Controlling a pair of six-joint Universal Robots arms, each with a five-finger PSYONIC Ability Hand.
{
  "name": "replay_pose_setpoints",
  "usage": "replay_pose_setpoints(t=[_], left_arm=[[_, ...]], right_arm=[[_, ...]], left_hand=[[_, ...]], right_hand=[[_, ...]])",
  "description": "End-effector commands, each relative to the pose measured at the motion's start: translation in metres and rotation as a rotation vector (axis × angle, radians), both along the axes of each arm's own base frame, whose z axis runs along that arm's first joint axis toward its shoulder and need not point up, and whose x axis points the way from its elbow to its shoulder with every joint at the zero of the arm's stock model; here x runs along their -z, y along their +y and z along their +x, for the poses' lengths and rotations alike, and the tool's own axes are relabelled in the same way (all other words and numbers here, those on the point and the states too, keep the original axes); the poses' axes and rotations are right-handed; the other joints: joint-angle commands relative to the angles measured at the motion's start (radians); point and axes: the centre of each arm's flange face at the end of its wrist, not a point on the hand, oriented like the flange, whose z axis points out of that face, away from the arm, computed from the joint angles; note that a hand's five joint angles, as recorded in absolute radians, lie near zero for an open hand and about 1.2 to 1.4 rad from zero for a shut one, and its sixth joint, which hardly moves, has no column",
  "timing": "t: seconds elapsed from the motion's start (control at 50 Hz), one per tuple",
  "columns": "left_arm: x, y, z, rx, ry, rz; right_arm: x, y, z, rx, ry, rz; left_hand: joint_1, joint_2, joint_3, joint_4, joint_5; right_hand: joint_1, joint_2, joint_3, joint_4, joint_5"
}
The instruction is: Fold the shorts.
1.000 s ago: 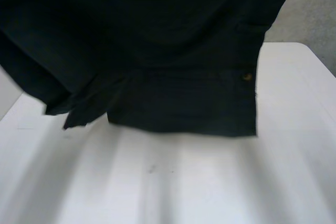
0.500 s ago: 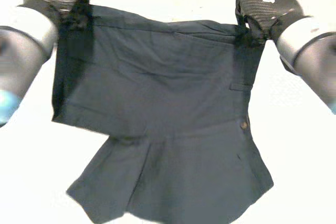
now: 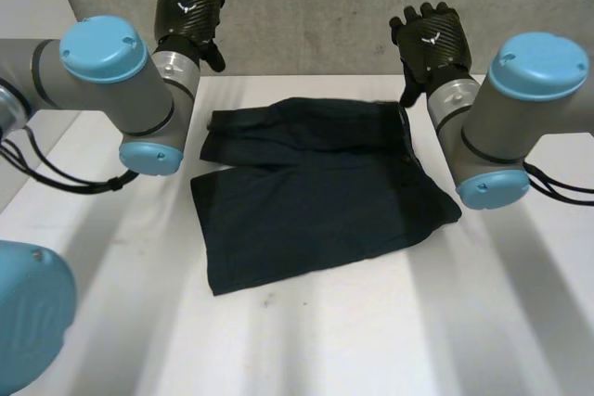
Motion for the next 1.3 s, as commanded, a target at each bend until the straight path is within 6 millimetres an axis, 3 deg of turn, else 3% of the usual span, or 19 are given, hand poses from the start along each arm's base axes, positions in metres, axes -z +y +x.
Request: replay_pose_setpoints(t=[0.02, 0.08, 0.16, 0.24, 0.28, 0.32, 0.46, 0.66, 0.86, 0.96, 1.08, 1.16, 1.24, 1.26, 1.3], left_arm=[[-0.010, 0.040, 0.017, 0.001, -0.042, 0.088], [-0.007, 0.059, 0.025, 0.006, -0.063, 0.136], [0.008, 0.100, 0.036, 0.027, -0.114, 0.254], [0.036, 0.156, 0.044, 0.076, -0.193, 0.399], [0.046, 0.172, 0.046, 0.092, -0.218, 0.439], [0.065, 0.194, 0.050, 0.114, -0.257, 0.505], [0.101, 0.229, 0.054, 0.157, -0.315, 0.633], [0.138, 0.222, 0.053, 0.142, -0.353, 0.735], [0.145, 0.207, 0.048, 0.128, -0.347, 0.733], [0.144, 0.202, 0.044, 0.128, -0.339, 0.720], [0.146, 0.196, 0.041, 0.130, -0.339, 0.716], [0.150, 0.193, 0.039, 0.129, -0.341, 0.717], [0.150, 0.189, 0.037, 0.126, -0.339, 0.710], [0.148, 0.187, 0.036, 0.125, -0.336, 0.704], [0.147, 0.186, 0.036, 0.122, -0.333, 0.702]], right_arm=[[-0.005, 0.034, -0.022, 0.008, 0.061, 0.137], [0.005, 0.046, -0.037, 0.010, 0.106, 0.222], [0.023, 0.063, -0.060, 0.012, 0.159, 0.359], [0.044, 0.079, -0.071, -0.045, 0.197, 0.451], [0.053, 0.083, -0.074, -0.079, 0.211, 0.479], [0.063, 0.086, -0.080, -0.116, 0.226, 0.510], [0.088, 0.077, -0.086, -0.184, 0.252, 0.537], [0.117, 0.046, -0.084, -0.180, 0.265, 0.511], [0.132, 0.033, -0.081, -0.186, 0.317, 0.487], [0.133, 0.029, -0.080, -0.188, 0.319, 0.476], [0.129, 0.029, -0.081, -0.185, 0.315, 0.472], [0.128, 0.030, -0.080, -0.182, 0.311, 0.474], [0.123, 0.031, -0.080, -0.175, 0.311, 0.464], [0.123, 0.032, -0.080, -0.175, 0.311, 0.466], [0.119, 0.034, -0.079, -0.176, 0.312, 0.460]], left_hand=[[-0.014, -0.017, -0.030, -0.021, -0.036], [0.019, 0.015, 0.002, 0.011, -0.004], [0.051, 0.048, 0.034, 0.044, 0.028], [0.098, 0.095, 0.081, 0.090, 0.075], [0.162, 0.159, 0.145, 0.155, 0.140], [0.209, 0.206, 0.193, 0.202, 0.187], [0.265, 0.262, 0.249, 0.258, 0.243], [0.265, 0.262, 0.249, 0.258, 0.243], [0.265, 0.262, 0.249, 0.258, 0.243], [0.318, 0.315, 0.301, 0.311, 0.296], [0.353, 0.350, 0.337, 0.346, 0.331], [0.476, 0.473, 0.460, 0.469, 0.454], [0.927, 0.924, 0.911, 0.920, 0.905], [1.193, 1.190, 1.176, 1.186, 1.171], [1.196, 1.192, 1.179, 1.188, 1.173]], right_hand=[[-0.030, -0.046, -0.040, -0.061, -0.065], [-0.030, -0.046, -0.040, -0.061, -0.065], [-0.030, -0.046, -0.040, -0.061, -0.065], [-0.030, -0.046, -0.040, -0.061, -0.065], [-0.026, -0.042, -0.036, -0.057, -0.061], [0.107, 0.090, 0.096, 0.075, 0.071], [0.286, 0.269, 0.276, 0.254, 0.250], [0.424, 0.407, 0.414, 0.392, 0.388], [0.658, 0.642, 0.648, 0.627, 0.623], [1.191, 1.175, 1.181, 1.160, 1.156], [1.192, 1.175, 1.182, 1.161, 1.157], [1.192, 1.175, 1.182, 1.161, 1.157], [1.192, 1.175, 1.182, 1.161, 1.157], [1.192, 1.175, 1.182, 1.161, 1.157], [1.192, 1.175, 1.182, 1.161, 1.157]])
